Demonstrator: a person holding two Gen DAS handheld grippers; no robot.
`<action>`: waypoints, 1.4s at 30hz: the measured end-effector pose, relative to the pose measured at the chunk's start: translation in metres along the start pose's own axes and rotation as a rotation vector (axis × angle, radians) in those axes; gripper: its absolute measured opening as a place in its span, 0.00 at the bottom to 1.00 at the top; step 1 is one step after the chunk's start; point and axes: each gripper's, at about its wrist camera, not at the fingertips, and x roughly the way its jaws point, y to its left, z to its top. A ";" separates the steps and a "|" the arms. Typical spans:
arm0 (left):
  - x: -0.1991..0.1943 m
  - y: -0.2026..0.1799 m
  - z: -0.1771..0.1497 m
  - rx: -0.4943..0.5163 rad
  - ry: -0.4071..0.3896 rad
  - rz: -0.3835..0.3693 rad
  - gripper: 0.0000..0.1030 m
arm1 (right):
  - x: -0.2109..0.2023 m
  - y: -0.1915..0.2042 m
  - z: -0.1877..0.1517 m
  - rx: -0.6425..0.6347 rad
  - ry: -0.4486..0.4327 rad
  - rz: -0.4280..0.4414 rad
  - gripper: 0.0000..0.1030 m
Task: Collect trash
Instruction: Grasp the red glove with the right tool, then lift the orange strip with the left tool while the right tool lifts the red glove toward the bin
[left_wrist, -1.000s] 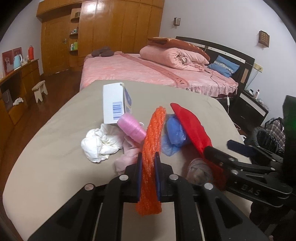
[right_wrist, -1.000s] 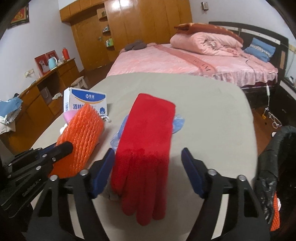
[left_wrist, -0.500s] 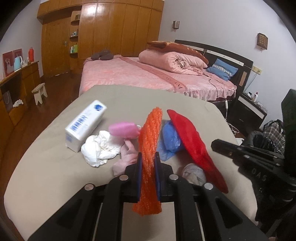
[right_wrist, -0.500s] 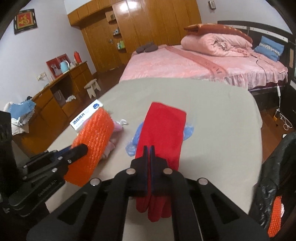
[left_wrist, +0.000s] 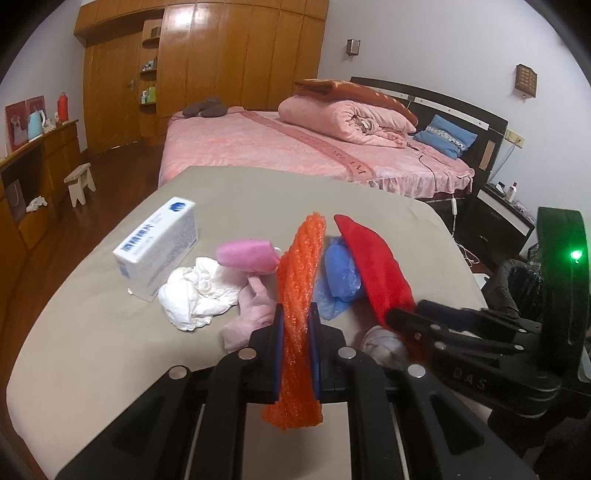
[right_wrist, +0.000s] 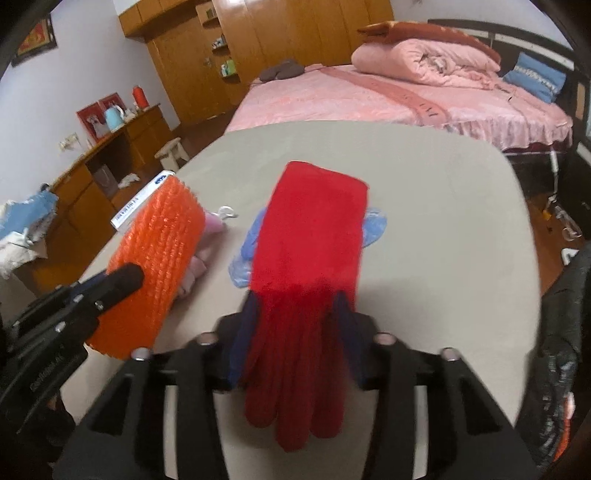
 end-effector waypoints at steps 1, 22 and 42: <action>0.000 -0.001 0.000 0.003 -0.001 0.000 0.11 | 0.002 0.000 0.001 -0.003 0.014 0.016 0.08; -0.025 -0.018 0.014 0.019 -0.056 -0.037 0.11 | -0.080 -0.019 0.022 0.016 -0.134 0.040 0.01; 0.004 -0.014 0.001 0.023 0.014 -0.015 0.11 | -0.004 -0.039 0.000 0.074 0.056 -0.039 0.08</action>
